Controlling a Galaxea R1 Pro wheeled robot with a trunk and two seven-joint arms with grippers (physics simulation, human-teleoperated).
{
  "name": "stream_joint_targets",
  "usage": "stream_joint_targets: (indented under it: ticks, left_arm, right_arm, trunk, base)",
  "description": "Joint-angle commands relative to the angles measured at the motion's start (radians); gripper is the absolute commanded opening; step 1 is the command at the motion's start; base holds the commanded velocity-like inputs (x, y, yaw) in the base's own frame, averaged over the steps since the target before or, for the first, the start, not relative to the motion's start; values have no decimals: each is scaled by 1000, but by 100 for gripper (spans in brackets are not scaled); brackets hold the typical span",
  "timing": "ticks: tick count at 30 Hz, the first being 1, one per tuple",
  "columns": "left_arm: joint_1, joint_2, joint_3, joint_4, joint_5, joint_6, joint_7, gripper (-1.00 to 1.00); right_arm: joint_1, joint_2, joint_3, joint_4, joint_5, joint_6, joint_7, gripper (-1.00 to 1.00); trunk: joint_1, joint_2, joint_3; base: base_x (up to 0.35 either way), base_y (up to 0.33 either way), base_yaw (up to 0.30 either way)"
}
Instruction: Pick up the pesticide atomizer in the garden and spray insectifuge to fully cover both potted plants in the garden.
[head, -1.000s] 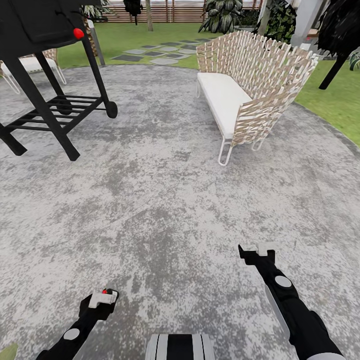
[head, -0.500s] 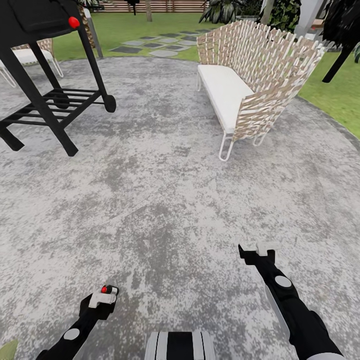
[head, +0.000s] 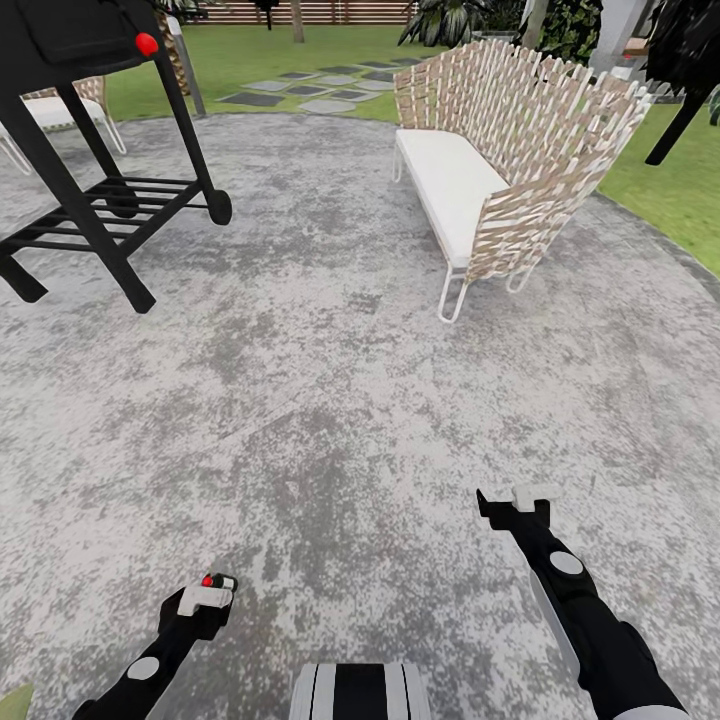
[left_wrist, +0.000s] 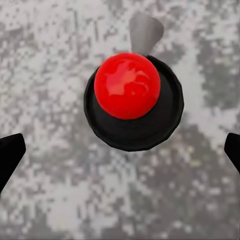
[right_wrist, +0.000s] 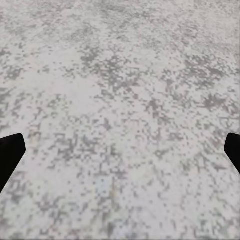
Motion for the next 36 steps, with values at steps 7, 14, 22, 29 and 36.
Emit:
stream_joint_targets:
  ticks: [7,14,22,29,36]
  left_arm:
    - [-1,-1,8,1,-8,-4,-6,100]
    - [-1,-1,8,1,-8,-3,-6,100]
    - [-1,-1,9,0,-8,-4,-6,100]
    - [-1,-1,9,0,-8,-3,-6,100]
    - [-1,-1,9,1,-8,-4,-6,100]
  right_arm:
    - [0,0,0,-1,1,6,0,100]
    - [0,0,0,-1,1,6,0,100]
    - [0,0,0,-1,1,6,0,100]
    - [0,0,0,-1,1,6,0,100]
    - [0,0,0,-2,1,6,0,100]
  trunk:
    - [0,0,-1]
    - [0,0,-1]
    - [0,0,-1]
    - [0,0,-1]
    - [0,0,-1]
  base:
    - [6,0,0]
    - [16,0,0]
    - [7,0,0]
    - [20,0,0]
    - [29,0,0]
